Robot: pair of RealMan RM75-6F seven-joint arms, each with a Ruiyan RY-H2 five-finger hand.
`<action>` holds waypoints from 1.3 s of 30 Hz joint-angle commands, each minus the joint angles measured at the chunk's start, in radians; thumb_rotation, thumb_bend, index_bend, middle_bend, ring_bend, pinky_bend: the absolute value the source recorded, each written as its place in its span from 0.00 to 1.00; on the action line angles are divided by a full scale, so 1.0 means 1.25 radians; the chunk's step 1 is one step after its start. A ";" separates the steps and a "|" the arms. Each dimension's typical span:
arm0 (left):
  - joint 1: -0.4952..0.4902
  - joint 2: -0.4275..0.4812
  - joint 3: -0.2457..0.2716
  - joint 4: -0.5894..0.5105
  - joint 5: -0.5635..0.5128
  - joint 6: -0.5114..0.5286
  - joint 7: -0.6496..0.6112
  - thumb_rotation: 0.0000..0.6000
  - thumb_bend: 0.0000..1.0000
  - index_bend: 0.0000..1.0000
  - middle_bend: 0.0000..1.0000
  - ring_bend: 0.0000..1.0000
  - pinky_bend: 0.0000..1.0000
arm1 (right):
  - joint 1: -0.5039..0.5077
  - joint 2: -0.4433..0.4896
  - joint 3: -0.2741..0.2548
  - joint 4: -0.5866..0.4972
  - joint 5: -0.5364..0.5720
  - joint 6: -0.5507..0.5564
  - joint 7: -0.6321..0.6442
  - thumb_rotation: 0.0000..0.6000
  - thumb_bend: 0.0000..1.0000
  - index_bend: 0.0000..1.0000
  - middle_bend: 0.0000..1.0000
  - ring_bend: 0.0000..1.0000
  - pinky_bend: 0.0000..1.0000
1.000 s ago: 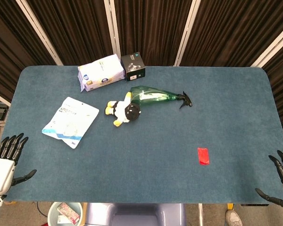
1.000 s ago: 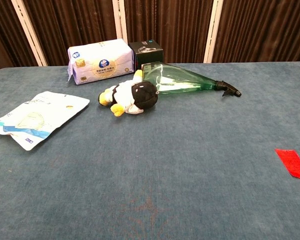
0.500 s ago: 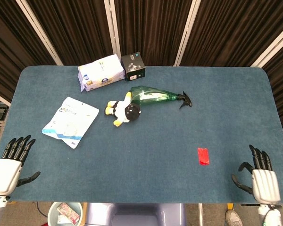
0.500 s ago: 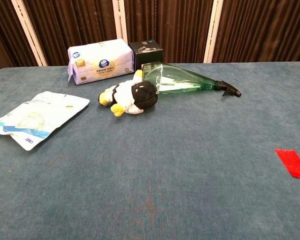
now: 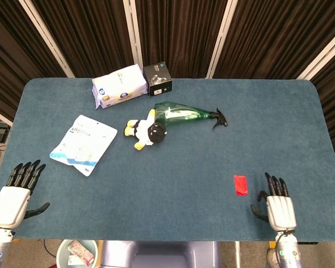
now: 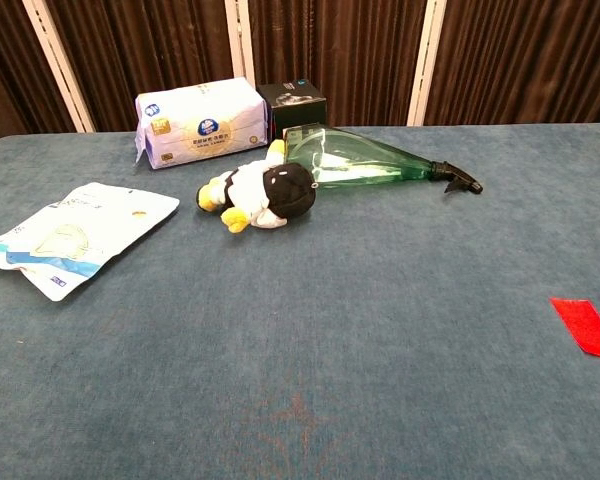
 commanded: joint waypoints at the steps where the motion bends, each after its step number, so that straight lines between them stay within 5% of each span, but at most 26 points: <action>1: 0.000 -0.004 -0.006 0.005 0.002 0.005 -0.011 1.00 0.03 0.00 0.00 0.00 0.00 | -0.001 -0.011 -0.008 -0.001 -0.003 0.002 -0.013 1.00 0.29 0.54 0.00 0.00 0.00; 39: -0.011 -0.066 -0.070 0.050 -0.096 -0.044 0.038 1.00 0.03 0.00 0.00 0.00 0.00 | 0.095 -0.065 0.026 0.091 0.058 -0.128 -0.033 1.00 0.30 0.47 0.00 0.00 0.00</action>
